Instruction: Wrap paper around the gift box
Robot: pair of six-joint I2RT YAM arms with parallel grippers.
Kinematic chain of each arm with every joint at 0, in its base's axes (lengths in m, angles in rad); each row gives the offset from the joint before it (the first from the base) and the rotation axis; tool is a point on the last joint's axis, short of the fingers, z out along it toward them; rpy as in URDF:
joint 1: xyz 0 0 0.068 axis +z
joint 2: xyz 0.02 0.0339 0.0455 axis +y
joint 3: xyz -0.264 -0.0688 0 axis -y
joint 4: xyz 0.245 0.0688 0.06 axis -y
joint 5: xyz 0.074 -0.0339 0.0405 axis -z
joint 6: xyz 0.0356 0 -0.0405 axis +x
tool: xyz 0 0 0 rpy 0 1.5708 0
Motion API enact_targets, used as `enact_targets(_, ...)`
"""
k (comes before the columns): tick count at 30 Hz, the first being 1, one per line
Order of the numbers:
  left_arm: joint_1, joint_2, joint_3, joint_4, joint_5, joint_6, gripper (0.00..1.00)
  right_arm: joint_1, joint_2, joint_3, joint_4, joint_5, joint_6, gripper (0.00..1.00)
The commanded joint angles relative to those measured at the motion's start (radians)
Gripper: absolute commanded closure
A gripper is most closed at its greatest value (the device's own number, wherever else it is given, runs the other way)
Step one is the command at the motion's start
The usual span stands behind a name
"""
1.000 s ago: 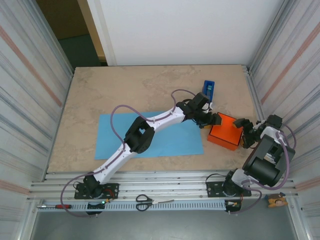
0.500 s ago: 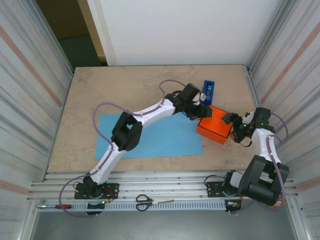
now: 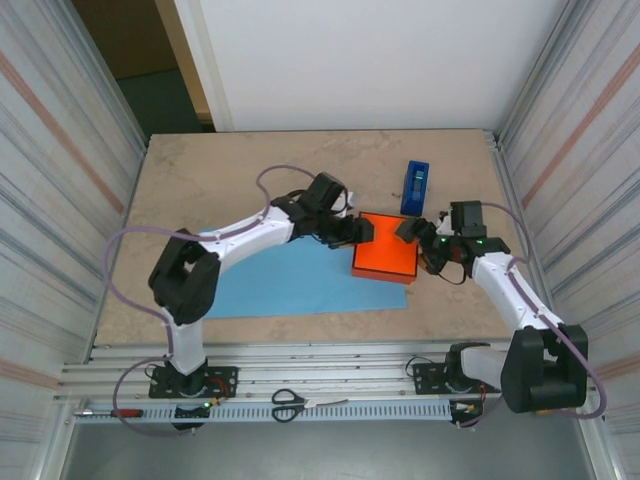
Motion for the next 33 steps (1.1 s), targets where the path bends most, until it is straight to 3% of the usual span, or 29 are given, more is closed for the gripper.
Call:
enact_targets(1,-0.004,-0.099,-0.104,0.068,0.052,0.027,0.40,0.120,0.046,0.073,0.171,-0.034,0.102,0.15)
enact_targets(10,0.115,-0.321,-0.362,0.052,0.033,0.054,0.40,0.362,0.251,0.168,0.298,0.063,0.170,0.15)
enact_targets(16,0.179,-0.391,-0.438,0.034,0.039,0.070,0.40,0.419,0.328,0.204,0.341,0.076,0.197,0.16)
enact_targets(18,0.273,-0.469,-0.515,0.005,0.060,0.099,0.40,0.479,0.425,0.250,0.393,0.077,0.232,0.16)
enact_targets(24,0.367,-0.501,-0.589,-0.012,0.097,0.132,0.40,0.531,0.487,0.262,0.445,0.106,0.272,0.18)
enact_targets(33,0.403,-0.473,-0.597,-0.031,0.085,0.179,0.40,0.562,0.510,0.228,0.477,0.124,0.286,0.18)
